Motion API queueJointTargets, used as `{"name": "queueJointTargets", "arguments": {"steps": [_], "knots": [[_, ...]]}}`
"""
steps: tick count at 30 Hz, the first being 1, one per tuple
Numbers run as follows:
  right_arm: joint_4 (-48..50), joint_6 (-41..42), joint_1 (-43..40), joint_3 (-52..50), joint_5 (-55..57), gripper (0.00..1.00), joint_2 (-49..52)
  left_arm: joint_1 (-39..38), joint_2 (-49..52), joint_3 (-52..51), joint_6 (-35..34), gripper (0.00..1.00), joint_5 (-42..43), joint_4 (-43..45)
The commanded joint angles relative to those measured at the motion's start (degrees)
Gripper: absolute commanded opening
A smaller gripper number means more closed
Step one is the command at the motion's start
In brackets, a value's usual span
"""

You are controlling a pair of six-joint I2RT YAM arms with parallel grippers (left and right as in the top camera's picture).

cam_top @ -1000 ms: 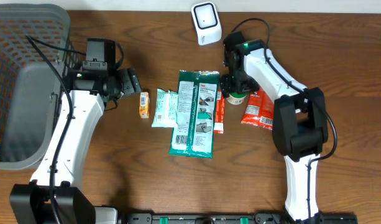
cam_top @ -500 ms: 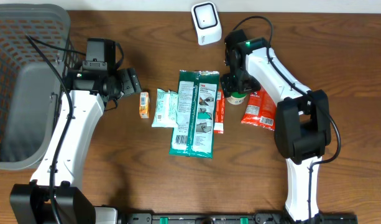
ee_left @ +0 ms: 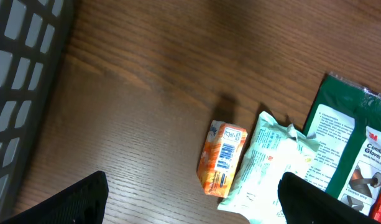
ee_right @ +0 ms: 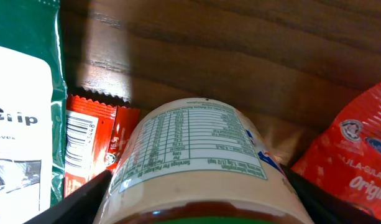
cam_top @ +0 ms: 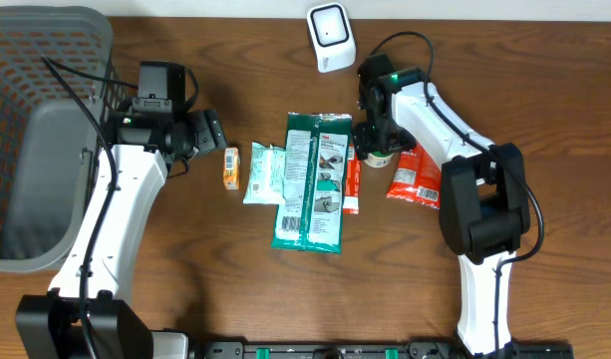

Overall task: Scan the item barcode
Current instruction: 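Adjust the grip on the jar and lift it with the right gripper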

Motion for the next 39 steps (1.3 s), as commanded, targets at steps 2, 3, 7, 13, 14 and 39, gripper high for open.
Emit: {"name": "queueJointTargets", "arguments": {"steps": [2, 3, 7, 13, 14, 39], "knots": [[1.03, -0.2, 0.44, -0.35, 0.28, 0.99, -1.62, 0.2, -0.17, 1.11, -0.09, 0.88, -0.31, -0.13], [1.18, -0.2, 0.44, -0.35, 0.35, 0.99, -1.62, 0.2, -0.17, 1.11, -0.09, 0.88, -0.31, -0.13], [1.57, -0.17, 0.31, -0.35, 0.37, 0.99, -1.62, 0.2, -0.17, 1.09, -0.09, 0.88, -0.31, -0.13], [1.84, -0.13, 0.15, -0.35, 0.37, 0.82, -1.62, 0.2, -0.17, 1.09, -0.09, 0.88, -0.31, -0.13], [1.75, -0.13, 0.17, -0.35, 0.37, 0.79, -1.62, 0.2, -0.17, 1.09, -0.09, 0.88, -0.31, -0.13], [2.38, -9.64, 0.22, 0.81, 0.39, 0.73, -1.64, 0.2, -0.17, 1.11, -0.09, 0.88, -0.31, -0.13]]}}
